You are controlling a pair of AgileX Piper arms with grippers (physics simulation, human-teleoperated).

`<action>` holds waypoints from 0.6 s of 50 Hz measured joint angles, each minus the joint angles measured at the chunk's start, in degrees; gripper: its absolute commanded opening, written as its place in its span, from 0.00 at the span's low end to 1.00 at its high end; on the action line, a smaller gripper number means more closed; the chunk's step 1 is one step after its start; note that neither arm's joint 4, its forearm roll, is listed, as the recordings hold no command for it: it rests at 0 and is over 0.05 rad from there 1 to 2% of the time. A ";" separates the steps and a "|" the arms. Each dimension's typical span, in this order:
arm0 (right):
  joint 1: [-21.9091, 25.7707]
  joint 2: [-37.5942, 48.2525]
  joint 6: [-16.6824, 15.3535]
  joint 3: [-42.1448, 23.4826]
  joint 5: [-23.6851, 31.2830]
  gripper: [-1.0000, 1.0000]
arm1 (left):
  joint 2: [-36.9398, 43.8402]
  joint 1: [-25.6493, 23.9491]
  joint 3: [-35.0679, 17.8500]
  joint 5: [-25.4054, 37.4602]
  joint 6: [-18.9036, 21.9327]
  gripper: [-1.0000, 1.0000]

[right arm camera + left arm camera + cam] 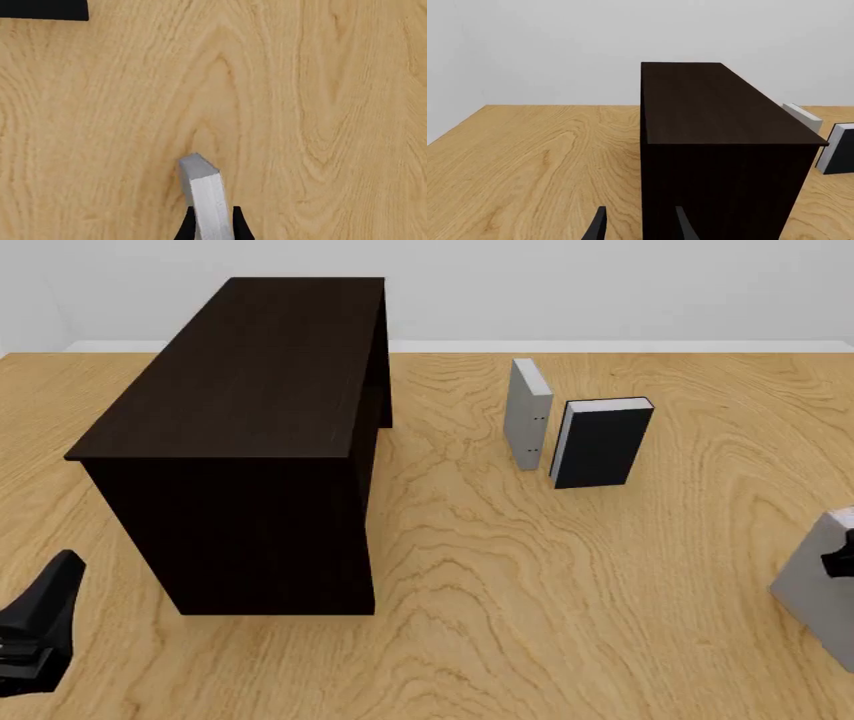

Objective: Pick up the book on the right and place it under the cabinet shelf.

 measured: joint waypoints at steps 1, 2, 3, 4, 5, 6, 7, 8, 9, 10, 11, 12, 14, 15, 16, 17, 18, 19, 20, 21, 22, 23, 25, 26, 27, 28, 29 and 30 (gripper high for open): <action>0.38 -0.48 -0.18 0.18 -0.01 0.00 | 0.00 0.01 0.01 0.00 0.01 1.00; 0.76 -0.97 -0.39 0.40 0.04 0.00 | 0.00 0.02 0.01 -0.01 0.01 1.00; 1.06 -1.41 -0.57 0.60 0.14 0.00 | 0.01 0.03 0.02 -0.02 0.02 1.00; 1.34 -1.85 -0.59 0.71 0.15 0.00 | 0.01 0.04 0.03 -0.04 0.02 1.00; 1.63 -2.39 -0.40 0.73 0.20 0.00 | 0.01 0.04 0.05 -0.06 0.03 1.00; 2.00 -2.92 -0.26 0.66 0.32 0.00 | 0.01 0.05 0.06 -0.07 0.04 1.00; 2.30 -3.36 -0.02 0.47 0.43 0.00 | 0.01 0.06 0.06 -0.07 0.03 1.00; 2.55 -3.76 0.28 0.22 0.53 0.00 | 0.01 0.07 0.06 -0.07 0.03 1.00; 2.85 -4.25 0.57 0.00 0.62 0.00 | 0.01 0.08 0.05 -0.07 0.03 1.00; 3.16 -4.73 0.92 -0.24 0.72 0.00 | 0.00 0.09 0.03 -0.06 0.03 1.00; 3.40 -5.17 1.28 -0.50 0.79 0.00 | 0.00 0.10 0.02 -0.05 0.03 1.00; 3.59 -5.58 1.63 -0.76 0.82 0.00 | -0.01 0.11 0.01 -0.05 0.02 1.00; 4.05 -6.48 2.53 -1.32 0.93 0.00 | -0.02 0.13 -0.01 -0.04 0.01 1.00; 4.30 -6.97 3.09 -1.63 0.98 0.00 | -0.03 0.14 -0.01 -0.05 0.00 1.00; 4.57 -7.45 3.71 -1.93 1.04 0.00 | -0.03 0.16 0.01 -0.08 -0.01 1.00; 4.89 -7.97 4.23 -2.15 1.07 0.00 | -0.04 0.16 0.04 -0.12 -0.02 1.00; 5.22 -8.48 4.79 -2.33 1.09 0.00 | -0.04 0.17 0.06 -0.15 -0.03 1.00; 5.53 -8.97 5.37 -2.48 1.09 0.00 | -0.05 0.17 0.09 -0.17 -0.04 1.00; 5.89 -9.48 5.93 -2.60 1.09 0.00 | -0.05 0.18 0.11 -0.19 -0.06 1.00; 6.27 -10.02 6.47 -2.70 1.12 0.00 | -0.05 0.18 0.12 -0.20 -0.07 1.00; 6.68 -10.59 7.11 -2.82 1.18 0.00 | -0.05 0.20 0.13 -0.21 -0.09 1.00; 7.12 -11.21 7.74 -2.97 1.29 0.00 | -0.05 0.22 0.13 -0.22 -0.10 1.00; 7.98 -12.45 8.91 -3.32 1.51 0.00 | -0.04 0.25 0.12 -0.23 -0.13 1.00; 8.41 -13.08 9.57 -3.55 1.64 0.00 | -0.04 0.26 0.13 -0.24 -0.14 1.00; 8.86 -13.77 10.25 -3.82 1.78 0.00 | -0.04 0.26 0.15 -0.26 -0.15 1.00; 9.30 -14.44 10.89 -4.09 1.91 0.00 | -0.04 0.27 0.16 -0.27 -0.16 1.00; 9.76 -15.14 11.66 -4.40 2.05 0.00 | -0.03 0.28 0.17 -0.29 -0.17 1.00; 10.24 -15.83 12.42 -4.70 2.17 0.00 | -0.02 0.30 0.18 -0.32 -0.18 1.00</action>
